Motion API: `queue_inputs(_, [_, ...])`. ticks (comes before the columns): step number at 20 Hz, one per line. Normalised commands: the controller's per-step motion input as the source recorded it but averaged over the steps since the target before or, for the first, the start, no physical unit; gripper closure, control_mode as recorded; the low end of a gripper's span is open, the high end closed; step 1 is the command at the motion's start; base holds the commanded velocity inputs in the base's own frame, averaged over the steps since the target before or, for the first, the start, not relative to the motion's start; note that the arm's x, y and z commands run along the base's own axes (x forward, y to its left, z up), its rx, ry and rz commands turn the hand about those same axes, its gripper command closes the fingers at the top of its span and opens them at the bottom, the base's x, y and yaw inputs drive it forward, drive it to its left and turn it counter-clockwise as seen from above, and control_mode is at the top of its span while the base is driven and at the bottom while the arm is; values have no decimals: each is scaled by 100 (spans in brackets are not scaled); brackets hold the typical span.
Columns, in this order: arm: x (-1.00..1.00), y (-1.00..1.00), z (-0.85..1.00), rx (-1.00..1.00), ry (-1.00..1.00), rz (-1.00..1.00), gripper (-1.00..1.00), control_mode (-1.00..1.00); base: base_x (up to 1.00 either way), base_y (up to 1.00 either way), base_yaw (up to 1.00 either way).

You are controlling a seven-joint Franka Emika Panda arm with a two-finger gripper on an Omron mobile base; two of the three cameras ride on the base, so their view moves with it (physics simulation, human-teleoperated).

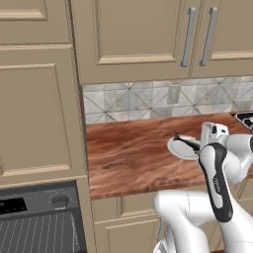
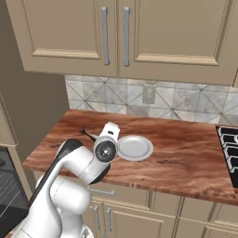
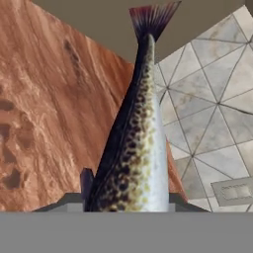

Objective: Place the fish on the rack of the oven, and slide the rack back inside. Close the oven door.

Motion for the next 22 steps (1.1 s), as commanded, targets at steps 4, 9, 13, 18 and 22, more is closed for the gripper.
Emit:
queue_inputs(4, [0, 0, 0, 0, 0, 0, 100, 100, -66, 23, 22])
queue_inputs(9, [0, 0, 0, 0, 0, 0, 100, 100, -40, 39, 30])
queue_inputs(13, [0, 0, 0, 0, 0, 0, 100, 100, -9, 57, 47])
queue_inputs(18, [0, 0, 0, 0, 0, 0, 100, 100, 0, 60, 57])
queue_inputs(22, [0, 0, 0, 0, 0, 0, 100, 100, 0, 37, 63])
